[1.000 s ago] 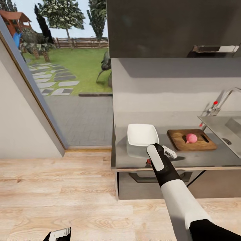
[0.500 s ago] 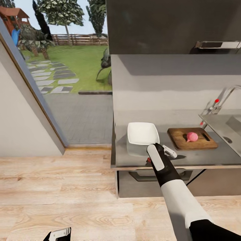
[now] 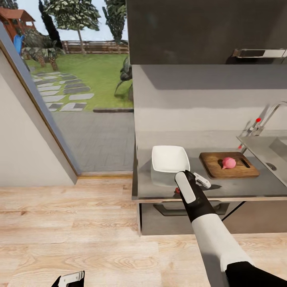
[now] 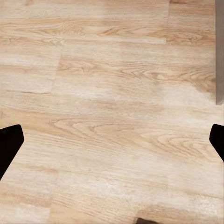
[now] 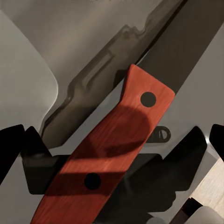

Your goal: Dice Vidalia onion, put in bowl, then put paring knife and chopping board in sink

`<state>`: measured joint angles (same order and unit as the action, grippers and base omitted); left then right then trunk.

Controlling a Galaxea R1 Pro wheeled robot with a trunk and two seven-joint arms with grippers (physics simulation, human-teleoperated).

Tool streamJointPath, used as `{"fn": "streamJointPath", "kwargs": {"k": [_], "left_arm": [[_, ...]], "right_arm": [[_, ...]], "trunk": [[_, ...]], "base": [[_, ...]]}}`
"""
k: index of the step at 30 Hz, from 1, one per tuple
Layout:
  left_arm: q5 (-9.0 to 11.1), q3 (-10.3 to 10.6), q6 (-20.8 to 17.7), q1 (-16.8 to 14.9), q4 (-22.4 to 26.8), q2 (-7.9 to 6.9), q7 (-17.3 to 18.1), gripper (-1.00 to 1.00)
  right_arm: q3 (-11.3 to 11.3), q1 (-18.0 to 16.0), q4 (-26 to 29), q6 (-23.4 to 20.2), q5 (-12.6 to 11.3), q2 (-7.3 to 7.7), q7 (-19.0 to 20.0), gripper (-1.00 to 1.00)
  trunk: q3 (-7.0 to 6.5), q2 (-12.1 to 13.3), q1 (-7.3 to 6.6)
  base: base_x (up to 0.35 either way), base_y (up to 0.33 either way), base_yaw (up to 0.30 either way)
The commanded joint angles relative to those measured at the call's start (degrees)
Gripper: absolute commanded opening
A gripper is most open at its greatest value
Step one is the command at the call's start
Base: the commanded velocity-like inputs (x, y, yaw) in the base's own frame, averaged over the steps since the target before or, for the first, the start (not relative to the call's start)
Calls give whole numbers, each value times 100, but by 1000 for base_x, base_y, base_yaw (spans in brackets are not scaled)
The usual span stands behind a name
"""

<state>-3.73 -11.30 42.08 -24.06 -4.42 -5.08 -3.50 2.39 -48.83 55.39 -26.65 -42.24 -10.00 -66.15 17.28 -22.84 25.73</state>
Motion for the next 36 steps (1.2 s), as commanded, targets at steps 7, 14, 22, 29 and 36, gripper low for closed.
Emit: {"fn": "streamJointPath", "kwargs": {"k": [7, 14, 22, 29, 36], "left_arm": [[-41, -13, 37, -11, -24, -2, -38, 100], [-43, -13, 37, -11, -24, -2, -38, 100], [-41, -13, 37, -11, -24, -2, -37, 100], [-44, -12, 37, -11, -24, -2, -38, 100], [-48, -13, 37, -11, -24, -2, -39, 100]], "right_arm": [[-7, -4, -64, -68, -4, 0, -38, 100], [-10, -4, -64, -68, -4, 0, -38, -100], [-10, -4, -64, -68, -4, 0, -38, -100], [-10, -4, -64, -68, -4, 0, -38, -100], [-10, -4, -64, -68, -4, 0, -38, -100]], "trunk": [[11, -8, 5], [11, -8, 5], [11, -8, 5], [11, -8, 5], [11, -8, 5]], "base": [[0, 0, 0], [0, 0, 0], [0, 0, 0], [0, 0, 0], [0, 0, 0]]}}
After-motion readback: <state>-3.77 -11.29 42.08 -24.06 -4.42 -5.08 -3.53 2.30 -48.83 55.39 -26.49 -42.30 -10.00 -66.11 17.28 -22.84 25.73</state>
